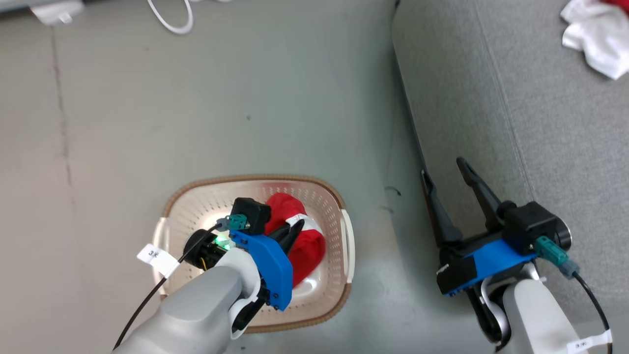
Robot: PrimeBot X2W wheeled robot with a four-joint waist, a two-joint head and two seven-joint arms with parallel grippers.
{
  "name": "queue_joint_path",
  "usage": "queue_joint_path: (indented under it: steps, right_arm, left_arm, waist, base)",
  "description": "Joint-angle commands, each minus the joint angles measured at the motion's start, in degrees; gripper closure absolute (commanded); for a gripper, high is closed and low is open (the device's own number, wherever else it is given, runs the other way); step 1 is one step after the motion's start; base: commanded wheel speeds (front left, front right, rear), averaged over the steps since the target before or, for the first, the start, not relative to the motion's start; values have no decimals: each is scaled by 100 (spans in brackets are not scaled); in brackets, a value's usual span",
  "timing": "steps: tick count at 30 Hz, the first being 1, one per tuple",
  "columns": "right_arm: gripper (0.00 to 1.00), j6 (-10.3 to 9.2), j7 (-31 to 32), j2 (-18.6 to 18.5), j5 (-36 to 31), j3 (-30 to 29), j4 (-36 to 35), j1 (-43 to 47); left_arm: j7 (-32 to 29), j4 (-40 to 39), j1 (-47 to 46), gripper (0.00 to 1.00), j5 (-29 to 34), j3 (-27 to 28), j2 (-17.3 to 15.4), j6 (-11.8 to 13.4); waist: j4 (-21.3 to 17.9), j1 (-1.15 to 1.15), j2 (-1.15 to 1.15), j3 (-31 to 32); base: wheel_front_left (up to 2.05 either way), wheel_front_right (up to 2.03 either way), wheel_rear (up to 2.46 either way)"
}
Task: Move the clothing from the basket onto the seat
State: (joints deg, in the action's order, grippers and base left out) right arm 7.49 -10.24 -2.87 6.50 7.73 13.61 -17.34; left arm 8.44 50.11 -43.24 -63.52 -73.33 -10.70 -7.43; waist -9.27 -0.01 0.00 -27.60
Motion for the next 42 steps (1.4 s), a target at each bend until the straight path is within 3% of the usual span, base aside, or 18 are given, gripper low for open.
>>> queue_joint_path:
  steps: [1,20,42]
  right_arm:
    - [0,2,50,-2,-37,-33,17,128]
    - [0,2,508,-2,-177,-100,-123,930]
    - [0,1,806,-2,-251,-75,-302,1328]
  left_arm:
    - [88,-31,48,100,-44,-14,24,-3]
    - [652,-394,-600,100,222,62,165,-3]
    - [681,-548,-1205,100,852,680,577,43]
  waist:
    - [250,1,0,497]
    - [521,1,0,1989]
    - [659,1,0,2574]
  base:
    - [0,0,0]
    - [0,0,0]
    - [0,0,0]
